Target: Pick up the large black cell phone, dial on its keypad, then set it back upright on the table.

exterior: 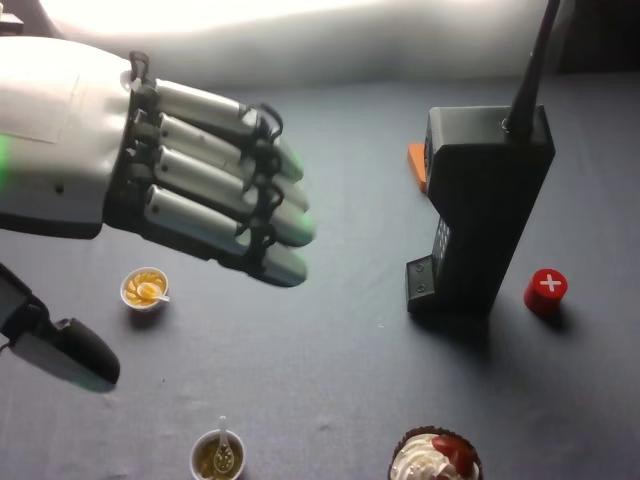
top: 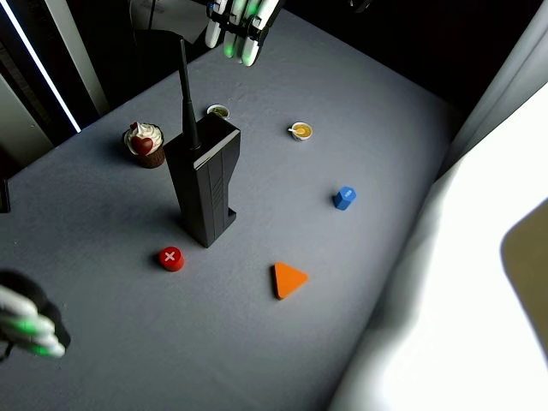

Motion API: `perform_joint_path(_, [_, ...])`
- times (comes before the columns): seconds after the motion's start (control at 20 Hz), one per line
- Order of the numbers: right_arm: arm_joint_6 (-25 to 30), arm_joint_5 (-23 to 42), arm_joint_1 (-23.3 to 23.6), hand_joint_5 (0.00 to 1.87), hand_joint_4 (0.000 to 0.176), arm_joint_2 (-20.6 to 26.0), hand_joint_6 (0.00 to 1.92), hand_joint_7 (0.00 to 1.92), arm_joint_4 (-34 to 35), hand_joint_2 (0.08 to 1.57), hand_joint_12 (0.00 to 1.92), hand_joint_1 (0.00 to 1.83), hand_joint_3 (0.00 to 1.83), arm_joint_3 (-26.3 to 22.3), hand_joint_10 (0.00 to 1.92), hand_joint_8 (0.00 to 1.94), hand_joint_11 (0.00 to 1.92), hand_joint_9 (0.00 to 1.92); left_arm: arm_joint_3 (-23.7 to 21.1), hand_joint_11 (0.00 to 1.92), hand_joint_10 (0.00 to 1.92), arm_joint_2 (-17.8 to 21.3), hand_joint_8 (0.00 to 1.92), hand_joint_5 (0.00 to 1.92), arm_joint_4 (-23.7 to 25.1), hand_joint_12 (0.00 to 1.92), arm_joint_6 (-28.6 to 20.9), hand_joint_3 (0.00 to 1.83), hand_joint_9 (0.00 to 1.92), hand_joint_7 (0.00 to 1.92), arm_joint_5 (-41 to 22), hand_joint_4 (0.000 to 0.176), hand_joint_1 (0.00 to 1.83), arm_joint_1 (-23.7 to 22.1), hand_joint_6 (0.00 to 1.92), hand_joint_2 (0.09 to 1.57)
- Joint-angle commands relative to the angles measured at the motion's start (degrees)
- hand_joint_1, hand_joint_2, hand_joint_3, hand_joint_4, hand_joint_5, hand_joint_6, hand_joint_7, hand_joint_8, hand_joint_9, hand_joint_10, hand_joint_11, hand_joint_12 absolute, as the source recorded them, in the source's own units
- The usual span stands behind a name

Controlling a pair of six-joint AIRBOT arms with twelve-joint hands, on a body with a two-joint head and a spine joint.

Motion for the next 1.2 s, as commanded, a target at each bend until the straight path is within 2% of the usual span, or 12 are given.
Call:
perform_joint_path(0.0, [0.4,7.4,0.5,0.15,0.0,0.6,0.0,0.15,-0.2,0.97,0.46,0.37,0.01,0.1,0.0,0.0,0.0,0.16,0.2,0.0,0.02,0.4,0.0,0.31,-5.4,0.55,0.1,0.01,0.25,0.28,-1.4,0.0,0.36,-1.4,0.0,1.11])
perform_joint_path(0.15, [0.4,7.4,0.5,0.13,0.0,0.5,0.0,0.12,-0.1,0.94,0.4,0.38,0.0,0.4,0.0,0.0,0.0,0.13,0.4,0.0,0.01,0.5,0.0,0.31,-5.3,0.51,0.1,0.0,0.26,0.29,-1.8,0.0,0.35,-1.4,0.0,1.12])
perform_joint_path(0.2, [0.4,7.4,0.5,0.12,0.0,0.4,0.0,0.12,0.3,0.94,0.4,0.34,0.0,0.6,0.0,0.0,0.0,0.13,0.6,0.0,0.0,0.5,0.0,0.31,-5.2,0.48,0.0,0.0,0.26,0.28,-2.0,0.0,0.35,-1.4,0.0,1.12])
perform_joint_path(0.25, [0.4,7.3,0.5,0.08,0.0,0.3,0.0,0.09,0.6,0.93,0.31,0.31,0.0,0.8,0.0,0.0,0.0,0.1,0.7,0.0,0.0,0.5,0.0,0.3,-5.1,0.47,-0.1,0.0,0.26,0.28,-2.1,0.0,0.35,-1.4,0.0,1.13])
perform_joint_path(0.35, [0.4,6.9,0.9,0.03,0.0,0.3,0.0,0.04,1.5,0.91,0.24,0.23,0.0,1.2,0.0,0.0,0.0,0.05,0.7,0.0,0.01,0.5,0.01,0.33,-5.0,0.54,-0.6,0.0,0.28,0.31,-2.3,0.0,0.35,-1.4,0.01,1.13])
perform_joint_path(0.45, [0.4,5.1,1.7,0.03,0.0,0.2,0.0,0.03,2.8,0.89,0.24,0.23,0.0,1.7,0.0,0.0,0.0,0.05,0.7,0.0,0.0,0.5,0.0,0.32,-5.0,0.51,-0.6,0.0,0.27,0.28,-2.4,0.0,0.31,-1.4,0.0,1.15])
perform_joint_path(0.55, [0.4,3.9,2.0,0.01,0.0,0.1,0.0,0.02,3.8,0.88,0.24,0.26,0.0,2.2,0.0,0.0,0.0,0.05,0.8,0.0,0.01,0.5,0.01,0.35,-5.0,0.54,-0.6,0.0,0.3,0.31,-2.5,0.0,0.4,-1.4,0.01,1.12])
perform_joint_path(0.7, [0.1,4.3,2.0,0.0,0.0,-0.1,0.0,0.01,3.4,0.88,0.21,0.18,0.0,2.1,0.0,0.0,0.0,0.04,0.8,0.0,0.0,0.3,0.0,0.32,-4.9,0.56,-1.0,0.0,0.28,0.29,-2.9,0.003,0.36,-1.4,0.0,1.13])
perform_joint_path(0.95, [-0.6,6.2,2.0,0.02,0.0,-1.3,0.0,0.03,3.3,0.9,0.23,0.2,0.0,2.4,0.0,0.0,0.0,0.04,1.3,0.0,0.0,-0.1,0.0,0.31,-3.3,0.54,-0.9,0.0,0.26,0.29,-3.1,0.0,0.34,-1.4,0.0,1.13])
perform_joint_path(1.15, [-2.1,5.3,2.6,0.01,0.0,-3.8,0.0,0.02,3.3,0.9,0.27,0.18,0.0,4.5,0.0,0.0,0.0,0.03,1.1,0.0,0.0,-1.1,0.0,0.22,-6.8,0.35,0.4,0.0,0.17,0.21,-3.3,0.0,0.35,2.0,0.0,1.14])
